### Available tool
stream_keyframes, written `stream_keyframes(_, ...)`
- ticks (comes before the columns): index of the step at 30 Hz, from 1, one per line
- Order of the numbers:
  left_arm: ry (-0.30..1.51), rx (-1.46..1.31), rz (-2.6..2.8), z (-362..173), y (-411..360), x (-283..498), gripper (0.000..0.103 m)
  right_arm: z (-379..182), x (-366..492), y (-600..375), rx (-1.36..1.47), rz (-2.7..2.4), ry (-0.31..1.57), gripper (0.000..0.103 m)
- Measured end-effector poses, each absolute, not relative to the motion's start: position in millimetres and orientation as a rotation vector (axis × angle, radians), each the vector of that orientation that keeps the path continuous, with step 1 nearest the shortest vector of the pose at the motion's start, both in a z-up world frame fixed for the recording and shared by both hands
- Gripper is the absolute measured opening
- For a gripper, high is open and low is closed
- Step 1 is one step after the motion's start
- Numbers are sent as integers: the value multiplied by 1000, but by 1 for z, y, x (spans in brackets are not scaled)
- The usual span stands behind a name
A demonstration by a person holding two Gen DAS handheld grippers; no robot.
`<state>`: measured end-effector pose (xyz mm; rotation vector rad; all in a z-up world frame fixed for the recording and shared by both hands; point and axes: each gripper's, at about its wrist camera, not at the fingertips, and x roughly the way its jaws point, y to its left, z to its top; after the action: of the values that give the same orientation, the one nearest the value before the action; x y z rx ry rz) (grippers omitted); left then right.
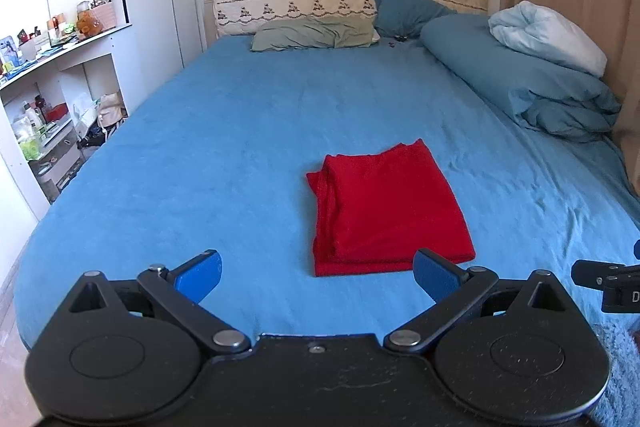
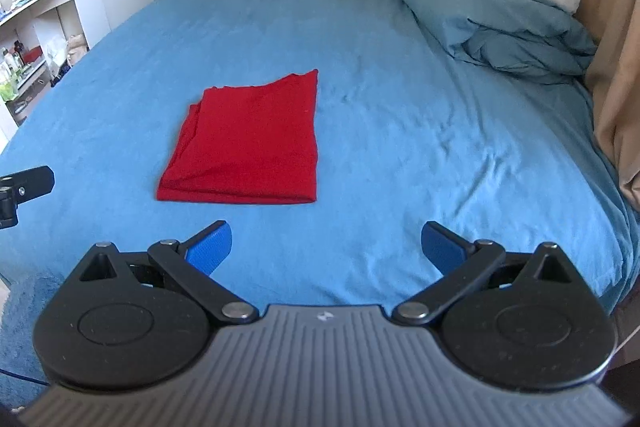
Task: Fold small clothes
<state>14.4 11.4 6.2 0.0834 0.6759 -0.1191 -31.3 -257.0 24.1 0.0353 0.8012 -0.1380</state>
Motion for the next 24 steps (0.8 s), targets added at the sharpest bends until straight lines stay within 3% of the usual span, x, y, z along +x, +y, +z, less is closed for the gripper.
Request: stream_keyframes(24, 686, 91, -114, 3, 5, 16, 103, 20, -28, -253, 38, -133, 819, 103)
